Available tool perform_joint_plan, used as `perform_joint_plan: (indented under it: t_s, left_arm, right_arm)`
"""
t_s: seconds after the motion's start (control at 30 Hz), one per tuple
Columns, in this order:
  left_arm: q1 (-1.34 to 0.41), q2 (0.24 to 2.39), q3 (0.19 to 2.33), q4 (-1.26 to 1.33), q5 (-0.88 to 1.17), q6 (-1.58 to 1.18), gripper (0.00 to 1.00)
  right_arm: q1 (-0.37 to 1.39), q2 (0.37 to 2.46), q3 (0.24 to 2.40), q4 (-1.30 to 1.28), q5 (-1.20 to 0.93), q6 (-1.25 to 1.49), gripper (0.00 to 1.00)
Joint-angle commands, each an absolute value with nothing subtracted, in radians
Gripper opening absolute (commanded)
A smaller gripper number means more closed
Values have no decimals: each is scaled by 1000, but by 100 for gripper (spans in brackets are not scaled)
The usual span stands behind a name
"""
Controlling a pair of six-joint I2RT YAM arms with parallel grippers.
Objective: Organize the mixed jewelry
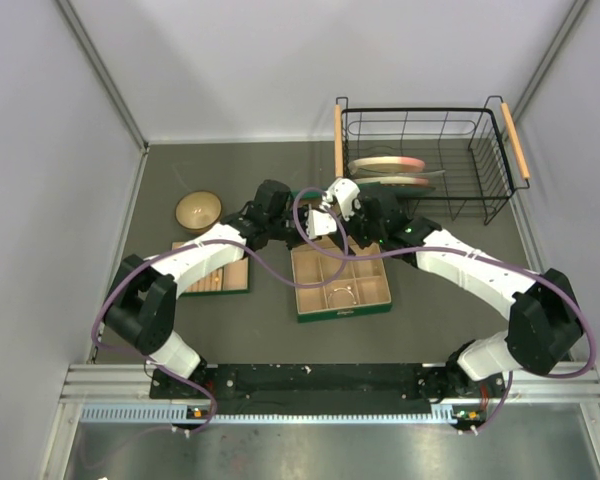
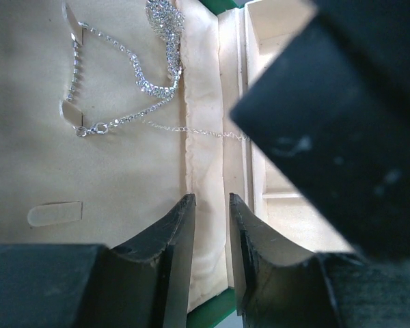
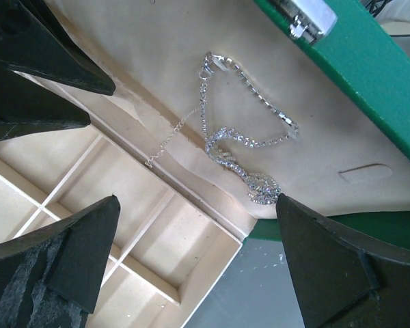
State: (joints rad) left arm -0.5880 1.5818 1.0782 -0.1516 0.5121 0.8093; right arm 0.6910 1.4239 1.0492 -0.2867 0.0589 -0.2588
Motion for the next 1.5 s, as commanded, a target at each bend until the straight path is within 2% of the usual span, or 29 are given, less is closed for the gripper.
perform_joint_plan:
  t_s: [0.0,0.2,0.27,0.53,0.83,1.1,1.47]
  left_arm:
    - [-580,1601,1114,-118,483,744,33]
    - [-580,1586,1098,-107,497,716,37]
    - [-575,1568,1088,-77,514,701,37]
    - [-532,1494,1019,75,650,539,40]
    - [-526,1479,979,227,775,319,44]
    - [-545,1528,907,448,727,39,46]
    - [-603,1617,896,532,655,-33,47]
  right_arm:
    - [718,1388,1077,-290,-6,-302,99]
    - [697,1352,1083,-302,-37,-273,99]
    - [652,1348,1107,-322,-106,-238,99]
    - [555,1396,1149,-344,-337,-83,99]
    - [506,1465,1206,-319,-417,-8,99]
    - [483,1506,1224,-293,-443,64,99]
    - [436,1534,1255,-285,-512,132,99]
